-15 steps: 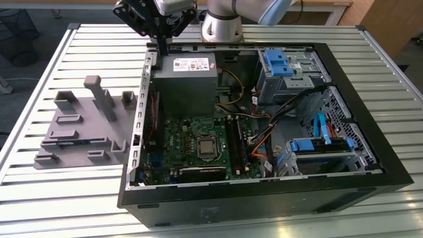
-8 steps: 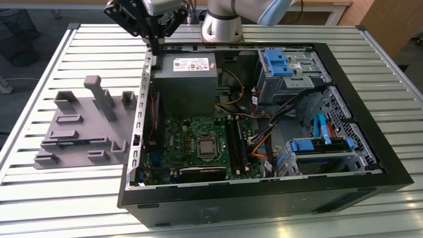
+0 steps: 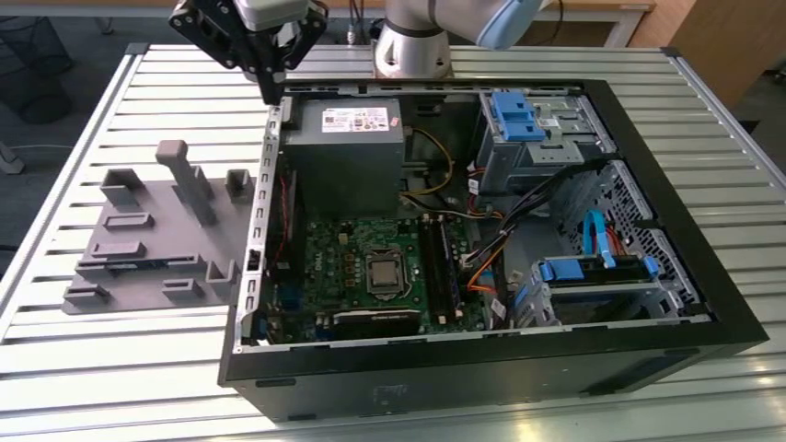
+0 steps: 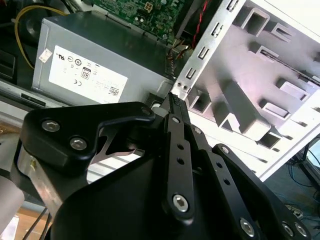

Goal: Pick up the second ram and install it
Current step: 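Reach for the second ram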

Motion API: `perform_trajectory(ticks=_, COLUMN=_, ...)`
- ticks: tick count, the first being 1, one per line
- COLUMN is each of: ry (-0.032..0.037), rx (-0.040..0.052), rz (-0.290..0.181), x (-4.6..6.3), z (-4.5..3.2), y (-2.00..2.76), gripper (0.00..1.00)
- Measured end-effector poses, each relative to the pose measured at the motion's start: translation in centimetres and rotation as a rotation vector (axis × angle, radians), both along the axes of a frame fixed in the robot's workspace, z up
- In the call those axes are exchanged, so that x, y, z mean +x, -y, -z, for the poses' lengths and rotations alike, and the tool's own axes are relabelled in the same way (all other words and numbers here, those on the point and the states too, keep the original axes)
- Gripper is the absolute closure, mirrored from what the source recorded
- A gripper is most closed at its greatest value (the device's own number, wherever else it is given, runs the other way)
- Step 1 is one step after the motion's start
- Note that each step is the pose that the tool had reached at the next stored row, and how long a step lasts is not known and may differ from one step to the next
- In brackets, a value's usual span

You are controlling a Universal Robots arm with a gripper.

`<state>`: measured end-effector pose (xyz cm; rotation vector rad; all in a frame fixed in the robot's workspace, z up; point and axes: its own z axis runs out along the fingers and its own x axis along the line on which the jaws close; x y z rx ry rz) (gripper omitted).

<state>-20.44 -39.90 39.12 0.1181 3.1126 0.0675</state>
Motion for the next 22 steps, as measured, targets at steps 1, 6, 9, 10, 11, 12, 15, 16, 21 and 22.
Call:
perform_trajectory(ticks=1, ry=0.0001, rx=0.0000, rz=0.000, x=-0.2, z=0.02, y=0.04, gripper=0.89)
perform_trajectory(ticks=6, ry=0.0001, rx=0.0002, rz=0.000, x=-0.6, z=0.11, y=0.68, gripper=0.89)
perform_trajectory(ticks=9, ry=0.0000, rx=-0.0001, rz=0.000, x=-0.8, z=0.14, y=1.30, gripper=0.89)
perform_trajectory(ticks=10, ry=0.0001, rx=-0.0002, rz=0.000, x=-0.9, z=0.16, y=1.46, gripper=0.89)
perform_trajectory(ticks=11, ry=0.0001, rx=-0.0003, rz=0.000, x=-1.1, z=0.17, y=1.58, gripper=0.89)
perform_trajectory(ticks=12, ry=0.0002, rx=-0.0004, rz=0.000, x=-1.3, z=0.18, y=1.66, gripper=0.89)
perform_trajectory(ticks=15, ry=0.0001, rx=-0.0004, rz=0.000, x=-2.1, z=0.20, y=1.75, gripper=0.89)
perform_trajectory(ticks=16, ry=0.0001, rx=-0.0004, rz=0.000, x=-2.4, z=0.20, y=1.79, gripper=0.89)
perform_trajectory(ticks=21, ry=0.0001, rx=-0.0004, rz=0.000, x=-3.7, z=0.24, y=2.38, gripper=0.89)
perform_trajectory(ticks=22, ry=0.0001, rx=-0.0004, rz=0.000, x=-3.9, z=0.25, y=2.48, gripper=0.89)
